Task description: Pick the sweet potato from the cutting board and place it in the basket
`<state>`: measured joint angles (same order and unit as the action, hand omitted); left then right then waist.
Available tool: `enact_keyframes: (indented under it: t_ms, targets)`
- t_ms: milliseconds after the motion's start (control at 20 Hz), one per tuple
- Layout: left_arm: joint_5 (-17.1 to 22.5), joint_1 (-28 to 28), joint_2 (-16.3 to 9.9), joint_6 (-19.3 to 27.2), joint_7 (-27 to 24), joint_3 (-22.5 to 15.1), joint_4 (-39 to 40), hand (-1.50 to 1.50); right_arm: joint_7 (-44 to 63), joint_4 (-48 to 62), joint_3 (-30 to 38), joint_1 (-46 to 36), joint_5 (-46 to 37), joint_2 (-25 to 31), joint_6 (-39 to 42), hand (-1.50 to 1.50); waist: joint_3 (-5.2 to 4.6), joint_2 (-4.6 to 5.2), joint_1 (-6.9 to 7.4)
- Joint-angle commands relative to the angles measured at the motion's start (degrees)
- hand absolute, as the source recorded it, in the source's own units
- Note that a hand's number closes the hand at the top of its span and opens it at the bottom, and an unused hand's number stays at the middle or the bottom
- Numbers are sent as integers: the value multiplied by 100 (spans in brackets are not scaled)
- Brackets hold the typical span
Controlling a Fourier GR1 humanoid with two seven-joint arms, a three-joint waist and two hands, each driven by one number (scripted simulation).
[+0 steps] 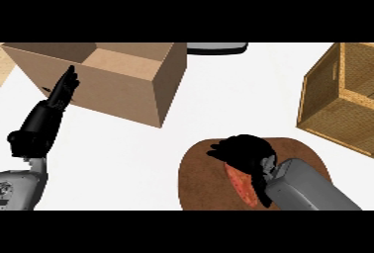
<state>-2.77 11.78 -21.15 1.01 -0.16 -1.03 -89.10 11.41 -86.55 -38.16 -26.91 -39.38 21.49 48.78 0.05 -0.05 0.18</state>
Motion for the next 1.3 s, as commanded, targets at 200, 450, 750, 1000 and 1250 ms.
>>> enact_keyframes:
  t_ms: [200,450,750,1000,1250]
  targets:
    - [-272,86,301,-80,-143,173,317,0,-236,200,72,440,-770,-332,-177,-150,-5,9,-20]
    - [-367,-102,355,-233,-431,254,387,0,-276,203,418,391,-819,-515,236,150,-6,6,-20]
    - [-281,-28,236,-464,302,365,-377,0,-1283,1223,385,31,-1273,-496,-505,150,-3,14,27]
    - [-446,59,374,-422,-67,384,106,0,-1662,971,236,358,-1627,-368,-901,150,-5,8,-10]
    - [-352,-242,201,-262,31,691,-5,0,-1393,1289,2343,979,-1310,1481,-1929,150,34,-31,-642]
